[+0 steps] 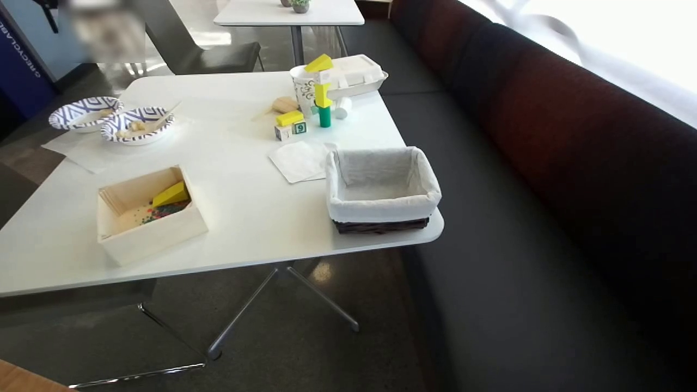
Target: Move the two bowls and the napkin they are on to the center of the table
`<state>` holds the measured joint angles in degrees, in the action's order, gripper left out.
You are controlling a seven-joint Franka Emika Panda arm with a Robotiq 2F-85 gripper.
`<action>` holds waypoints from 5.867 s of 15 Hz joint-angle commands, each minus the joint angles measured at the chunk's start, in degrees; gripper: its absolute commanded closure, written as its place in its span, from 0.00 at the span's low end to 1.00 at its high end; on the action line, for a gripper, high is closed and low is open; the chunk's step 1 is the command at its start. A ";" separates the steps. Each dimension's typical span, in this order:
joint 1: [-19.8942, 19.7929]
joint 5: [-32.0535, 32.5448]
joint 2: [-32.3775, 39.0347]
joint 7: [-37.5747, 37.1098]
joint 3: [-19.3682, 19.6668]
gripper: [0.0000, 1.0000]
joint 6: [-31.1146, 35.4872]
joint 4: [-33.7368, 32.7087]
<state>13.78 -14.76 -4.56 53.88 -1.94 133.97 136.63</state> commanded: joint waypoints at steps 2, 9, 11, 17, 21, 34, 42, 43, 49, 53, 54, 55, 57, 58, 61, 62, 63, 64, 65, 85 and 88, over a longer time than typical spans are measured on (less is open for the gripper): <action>-1.93 -0.11 0.13 0.04 -1.77 0.00 -0.17 -0.29; -2.18 -0.28 0.09 -0.89 -1.97 0.00 0.10 -0.69; -1.66 -1.36 2.74 -1.53 -3.02 0.00 2.21 -2.01; -1.99 -0.22 12.44 -3.04 -6.82 0.00 9.56 -6.38; -3.19 0.16 20.39 -4.11 -9.11 0.00 16.22 -9.44; -6.36 14.76 34.72 -18.91 -10.10 0.00 26.09 -16.10; -6.45 17.24 37.43 -20.54 -10.64 0.00 27.29 -18.03; -6.34 17.91 37.92 -21.14 -10.48 0.00 27.42 -18.28; -6.27 20.43 41.53 -25.29 -10.04 0.00 30.49 -20.59; -5.84 22.26 44.04 -27.85 -9.80 0.16 31.70 -22.33; -5.64 22.82 44.44 -28.32 -9.58 0.38 31.58 -22.74; -5.56 23.29 44.76 -28.74 -9.47 0.40 31.31 -23.10; -5.79 23.71 45.42 -29.15 -9.57 0.50 31.38 -23.75; -5.93 23.86 45.68 -29.20 -9.66 0.60 31.35 -23.98; -6.10 24.18 46.32 -29.51 -9.72 0.79 31.22 -24.53; -6.06 24.30 46.47 -29.68 -9.65 0.81 31.15 -24.68; -6.08 24.35 46.56 -29.77 -9.61 0.84 30.89 -24.83; -6.10 24.37 46.57 -29.86 -9.60 0.84 30.79 -24.98; -6.02 24.51 46.66 -29.99 -9.33 0.87 30.83 -25.08; -7.85 23.08 46.72 -45.73 4.86 0.99 30.34 -26.27; -9.21 21.94 46.08 -47.53 3.55 0.62 29.69 -26.18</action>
<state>5.34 8.04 40.64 8.96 2.63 164.39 111.00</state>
